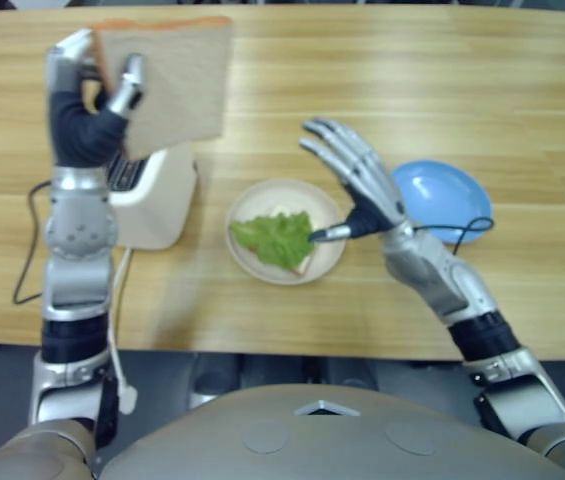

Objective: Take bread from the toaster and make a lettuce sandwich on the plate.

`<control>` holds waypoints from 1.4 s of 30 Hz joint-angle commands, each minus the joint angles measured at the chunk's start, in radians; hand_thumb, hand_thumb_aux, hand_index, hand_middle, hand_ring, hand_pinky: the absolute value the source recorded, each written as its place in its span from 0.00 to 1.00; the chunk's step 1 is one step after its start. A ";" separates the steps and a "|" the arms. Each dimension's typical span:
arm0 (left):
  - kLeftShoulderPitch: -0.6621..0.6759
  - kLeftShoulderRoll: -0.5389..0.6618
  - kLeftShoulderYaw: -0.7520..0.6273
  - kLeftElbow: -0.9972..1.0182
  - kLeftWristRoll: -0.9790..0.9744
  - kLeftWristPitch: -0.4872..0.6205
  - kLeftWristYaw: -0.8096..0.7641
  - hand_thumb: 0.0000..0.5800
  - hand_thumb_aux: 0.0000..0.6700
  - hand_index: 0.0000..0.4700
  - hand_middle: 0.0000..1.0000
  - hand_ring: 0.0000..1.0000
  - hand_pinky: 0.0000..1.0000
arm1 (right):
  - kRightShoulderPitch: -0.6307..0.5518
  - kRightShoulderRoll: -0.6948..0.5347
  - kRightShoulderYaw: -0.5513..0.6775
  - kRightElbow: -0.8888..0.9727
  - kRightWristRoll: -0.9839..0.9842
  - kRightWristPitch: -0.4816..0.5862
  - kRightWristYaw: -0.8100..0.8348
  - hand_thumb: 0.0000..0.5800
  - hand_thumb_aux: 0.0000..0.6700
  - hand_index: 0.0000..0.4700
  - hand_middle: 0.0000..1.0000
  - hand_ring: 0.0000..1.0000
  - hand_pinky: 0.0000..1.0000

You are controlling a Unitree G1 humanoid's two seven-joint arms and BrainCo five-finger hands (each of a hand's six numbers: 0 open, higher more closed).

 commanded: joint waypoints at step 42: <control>-0.067 0.005 -0.309 0.589 0.683 -0.042 0.439 0.00 0.00 0.00 0.00 0.00 0.00 | -0.095 -0.014 0.397 0.614 -0.151 0.253 0.520 0.00 0.00 0.00 0.00 0.00 0.00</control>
